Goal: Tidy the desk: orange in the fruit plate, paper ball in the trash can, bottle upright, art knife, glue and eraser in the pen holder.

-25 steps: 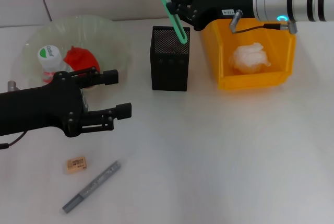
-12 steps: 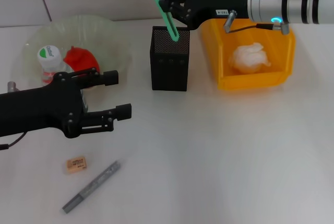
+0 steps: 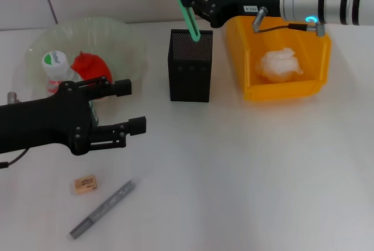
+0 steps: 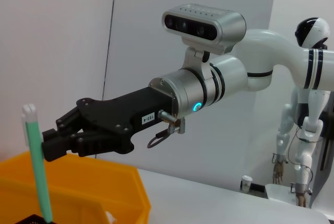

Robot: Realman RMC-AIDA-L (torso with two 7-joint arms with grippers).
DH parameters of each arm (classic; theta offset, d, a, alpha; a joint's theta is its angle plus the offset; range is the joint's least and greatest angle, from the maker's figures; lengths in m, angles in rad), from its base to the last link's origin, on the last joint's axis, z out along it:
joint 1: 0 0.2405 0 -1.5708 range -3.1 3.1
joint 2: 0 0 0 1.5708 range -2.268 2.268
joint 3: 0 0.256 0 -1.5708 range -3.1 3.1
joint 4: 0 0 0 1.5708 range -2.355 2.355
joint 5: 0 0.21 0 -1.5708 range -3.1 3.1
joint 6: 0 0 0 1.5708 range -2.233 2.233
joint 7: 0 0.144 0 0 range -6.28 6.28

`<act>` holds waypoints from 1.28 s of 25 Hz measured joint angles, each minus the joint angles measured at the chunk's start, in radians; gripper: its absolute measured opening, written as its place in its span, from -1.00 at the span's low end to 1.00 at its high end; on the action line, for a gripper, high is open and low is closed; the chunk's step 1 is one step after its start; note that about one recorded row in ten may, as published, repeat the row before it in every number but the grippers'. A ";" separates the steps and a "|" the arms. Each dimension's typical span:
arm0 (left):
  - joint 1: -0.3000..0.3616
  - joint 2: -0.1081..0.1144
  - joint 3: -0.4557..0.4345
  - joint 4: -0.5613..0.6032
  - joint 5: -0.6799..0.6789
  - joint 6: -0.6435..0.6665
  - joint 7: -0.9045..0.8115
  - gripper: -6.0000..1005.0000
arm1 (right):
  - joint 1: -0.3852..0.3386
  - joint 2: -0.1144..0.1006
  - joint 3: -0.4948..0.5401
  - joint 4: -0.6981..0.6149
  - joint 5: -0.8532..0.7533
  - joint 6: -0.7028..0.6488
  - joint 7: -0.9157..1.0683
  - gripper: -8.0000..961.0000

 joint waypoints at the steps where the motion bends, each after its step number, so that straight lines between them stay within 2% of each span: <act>1: 0.000 0.000 0.000 0.000 0.000 0.000 0.000 0.59 | -0.002 0.000 0.000 0.001 0.007 -0.002 -0.007 -0.73; 6: 0.002 0.000 0.000 0.000 0.000 0.000 0.000 0.59 | -0.007 0.000 0.000 0.001 0.021 -0.005 -0.017 -0.73; 11: 0.002 0.000 0.000 0.000 0.000 0.001 0.000 0.59 | -0.013 0.001 0.008 0.000 0.029 -0.003 -0.017 -0.35; 16: 0.002 0.000 -0.002 0.000 0.000 0.002 0.000 0.59 | -0.024 0.001 0.010 -0.007 0.044 -0.002 -0.020 -0.07; 20: 0.003 0.000 -0.002 0.000 0.000 0.001 0.000 0.59 | -0.044 0.001 0.010 -0.017 0.062 -0.017 -0.033 -0.07; 24: 0.003 -0.001 -0.005 0.000 0.000 0.003 0.000 0.59 | -0.087 0.003 0.010 -0.052 0.087 -0.072 -0.033 -0.07; 30: 0.004 -0.002 -0.002 0.000 -0.005 0.002 0.000 0.59 | -0.196 0.003 0.005 -0.137 0.187 -0.164 -0.050 -0.05; 32: 0.005 -0.002 -0.001 0.000 -0.009 0.001 0.000 0.59 | -0.254 0.003 0.007 -0.183 0.224 -0.226 -0.075 0.14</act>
